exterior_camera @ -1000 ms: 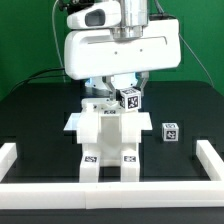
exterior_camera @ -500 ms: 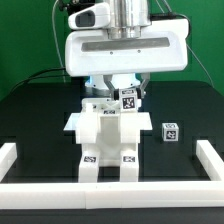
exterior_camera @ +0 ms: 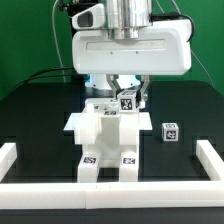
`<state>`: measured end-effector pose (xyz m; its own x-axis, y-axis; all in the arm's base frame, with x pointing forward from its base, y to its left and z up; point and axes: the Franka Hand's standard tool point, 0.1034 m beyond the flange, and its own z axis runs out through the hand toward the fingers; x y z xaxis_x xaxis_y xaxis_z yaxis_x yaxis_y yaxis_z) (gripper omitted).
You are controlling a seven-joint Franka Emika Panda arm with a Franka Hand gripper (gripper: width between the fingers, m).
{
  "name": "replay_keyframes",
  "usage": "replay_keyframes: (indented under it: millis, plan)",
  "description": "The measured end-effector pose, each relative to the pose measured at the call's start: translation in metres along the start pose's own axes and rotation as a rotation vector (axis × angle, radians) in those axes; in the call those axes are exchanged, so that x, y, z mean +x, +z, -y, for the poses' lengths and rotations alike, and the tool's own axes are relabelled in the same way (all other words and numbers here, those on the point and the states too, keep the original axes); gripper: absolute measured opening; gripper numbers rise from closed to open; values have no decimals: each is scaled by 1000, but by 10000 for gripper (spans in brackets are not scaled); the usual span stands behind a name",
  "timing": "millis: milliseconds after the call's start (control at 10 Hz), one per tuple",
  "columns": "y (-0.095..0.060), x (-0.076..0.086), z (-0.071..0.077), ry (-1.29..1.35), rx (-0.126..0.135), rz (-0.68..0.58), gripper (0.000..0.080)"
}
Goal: Assemble chair
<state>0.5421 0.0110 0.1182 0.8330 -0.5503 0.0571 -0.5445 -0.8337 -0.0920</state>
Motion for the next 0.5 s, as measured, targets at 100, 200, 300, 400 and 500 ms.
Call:
replay_keyframes:
  millis: [100, 200, 300, 400, 500]
  plan:
    - [0, 1, 0, 89, 17, -3, 287]
    - [0, 0, 2, 163, 18, -1, 288]
    - [0, 0, 2, 244, 19, 0, 288]
    - [0, 0, 2, 289, 19, 1, 504]
    - [0, -1, 3, 315, 19, 1, 602]
